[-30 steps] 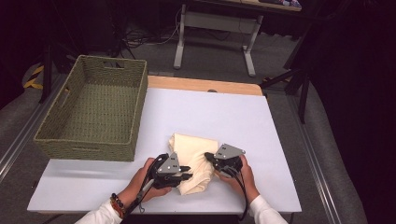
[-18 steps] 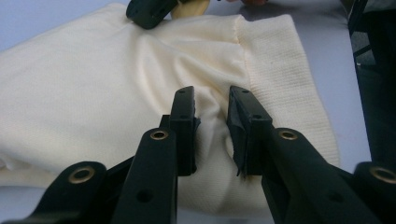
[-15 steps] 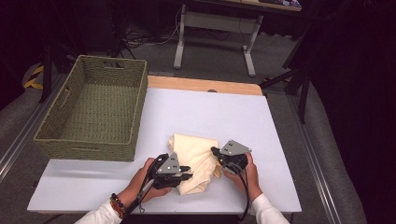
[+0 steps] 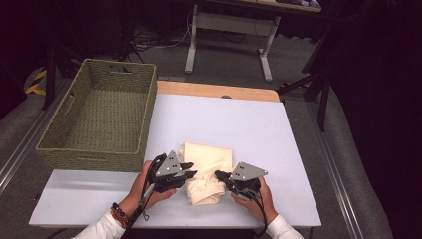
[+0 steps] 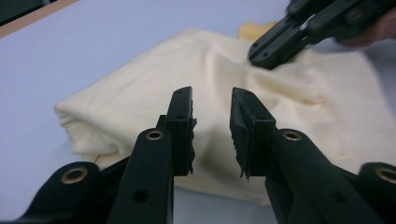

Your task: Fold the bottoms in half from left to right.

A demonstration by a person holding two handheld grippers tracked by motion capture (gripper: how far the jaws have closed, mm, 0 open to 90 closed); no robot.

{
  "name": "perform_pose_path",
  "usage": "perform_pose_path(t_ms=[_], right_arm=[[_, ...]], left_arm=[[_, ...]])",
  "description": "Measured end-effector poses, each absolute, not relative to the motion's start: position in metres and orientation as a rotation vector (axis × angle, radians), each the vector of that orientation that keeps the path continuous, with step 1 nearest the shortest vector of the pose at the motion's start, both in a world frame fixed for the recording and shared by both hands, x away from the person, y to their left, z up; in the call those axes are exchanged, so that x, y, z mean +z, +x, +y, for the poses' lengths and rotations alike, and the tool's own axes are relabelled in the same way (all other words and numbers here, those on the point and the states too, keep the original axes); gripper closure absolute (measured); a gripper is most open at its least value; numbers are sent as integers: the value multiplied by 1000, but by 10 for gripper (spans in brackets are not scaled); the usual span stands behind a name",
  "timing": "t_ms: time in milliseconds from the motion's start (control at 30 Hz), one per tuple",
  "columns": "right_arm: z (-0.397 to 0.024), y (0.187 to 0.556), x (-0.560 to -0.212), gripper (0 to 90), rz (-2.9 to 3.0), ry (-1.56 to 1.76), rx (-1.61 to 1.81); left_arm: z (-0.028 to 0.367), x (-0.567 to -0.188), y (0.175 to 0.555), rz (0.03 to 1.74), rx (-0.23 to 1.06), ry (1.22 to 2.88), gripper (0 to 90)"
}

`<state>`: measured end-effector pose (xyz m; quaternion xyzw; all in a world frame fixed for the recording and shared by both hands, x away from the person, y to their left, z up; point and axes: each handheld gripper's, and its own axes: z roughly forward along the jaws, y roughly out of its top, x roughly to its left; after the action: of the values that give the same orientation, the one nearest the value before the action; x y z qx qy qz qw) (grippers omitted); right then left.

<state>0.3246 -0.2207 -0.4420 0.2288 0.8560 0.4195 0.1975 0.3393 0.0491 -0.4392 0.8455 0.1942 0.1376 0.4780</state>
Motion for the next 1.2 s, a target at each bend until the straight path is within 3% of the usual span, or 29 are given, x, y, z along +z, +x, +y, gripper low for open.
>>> perform_pose_path(t_ms=[133,500,1200], right_arm=[[-220,319,-450,900,2403,650,1134],[-219,319,-457,900,2397,659,1106],[-245,325,-433,789,2281,672,1228]], left_arm=[[45,-460,346,478,312,2144,739],[48,-465,355,496,209,2119,755],[66,-437,341,484,417,2075,685]])
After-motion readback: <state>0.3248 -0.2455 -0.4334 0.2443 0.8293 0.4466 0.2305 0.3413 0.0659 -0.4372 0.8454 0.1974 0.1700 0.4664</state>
